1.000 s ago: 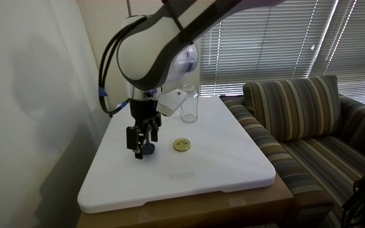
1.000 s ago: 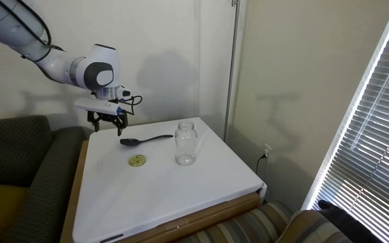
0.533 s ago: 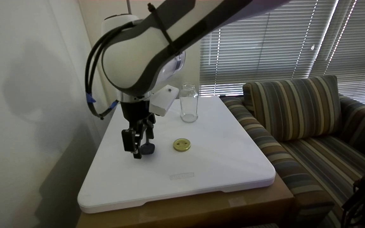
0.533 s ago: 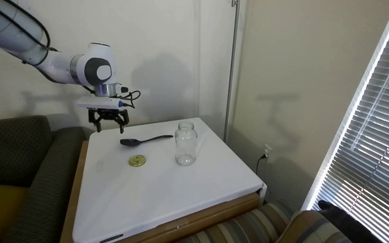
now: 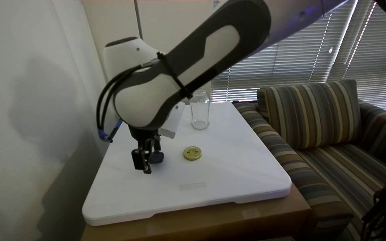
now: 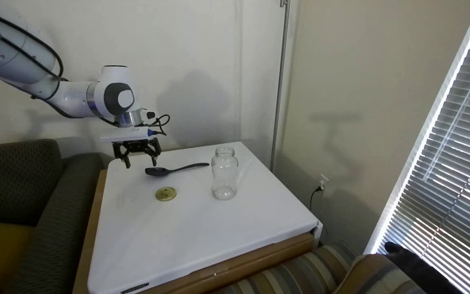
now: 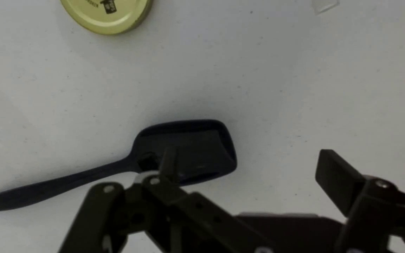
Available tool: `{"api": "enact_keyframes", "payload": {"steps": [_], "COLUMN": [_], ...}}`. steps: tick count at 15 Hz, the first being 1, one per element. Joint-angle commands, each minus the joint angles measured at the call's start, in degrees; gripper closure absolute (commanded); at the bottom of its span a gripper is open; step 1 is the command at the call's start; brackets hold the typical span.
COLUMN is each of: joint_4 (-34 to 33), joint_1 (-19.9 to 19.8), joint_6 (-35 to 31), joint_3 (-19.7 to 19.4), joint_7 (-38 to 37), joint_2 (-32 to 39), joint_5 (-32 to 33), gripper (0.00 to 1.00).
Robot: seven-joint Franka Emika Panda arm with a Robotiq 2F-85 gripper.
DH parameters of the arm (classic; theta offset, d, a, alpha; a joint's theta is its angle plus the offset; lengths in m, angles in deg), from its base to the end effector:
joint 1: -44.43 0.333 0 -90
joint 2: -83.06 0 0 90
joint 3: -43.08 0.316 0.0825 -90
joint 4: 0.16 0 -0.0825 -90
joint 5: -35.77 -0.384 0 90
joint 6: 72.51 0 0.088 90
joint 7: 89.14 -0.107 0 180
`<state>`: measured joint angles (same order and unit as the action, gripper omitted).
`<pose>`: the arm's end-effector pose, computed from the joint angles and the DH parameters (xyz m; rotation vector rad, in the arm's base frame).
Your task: Pick the big spoon and put it in the glass jar
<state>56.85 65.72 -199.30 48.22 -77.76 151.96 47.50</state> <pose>0.7072 0.3155 0.1076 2.8646 1.0831 0.0458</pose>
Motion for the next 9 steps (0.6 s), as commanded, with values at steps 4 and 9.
{"api": "enact_keyframes", "payload": {"steps": [4, 9], "joint_4": [-5.5, -6.6], "joint_1": [1.7, 3.4], "joint_6": [-2.5, -4.5], "joint_3": [-3.5, -4.9], "joint_7": [-0.4, -0.9], "joint_2": [5.0, 6.7], "joint_5": [3.6, 4.5], "gripper": [0.0, 0.0]}}
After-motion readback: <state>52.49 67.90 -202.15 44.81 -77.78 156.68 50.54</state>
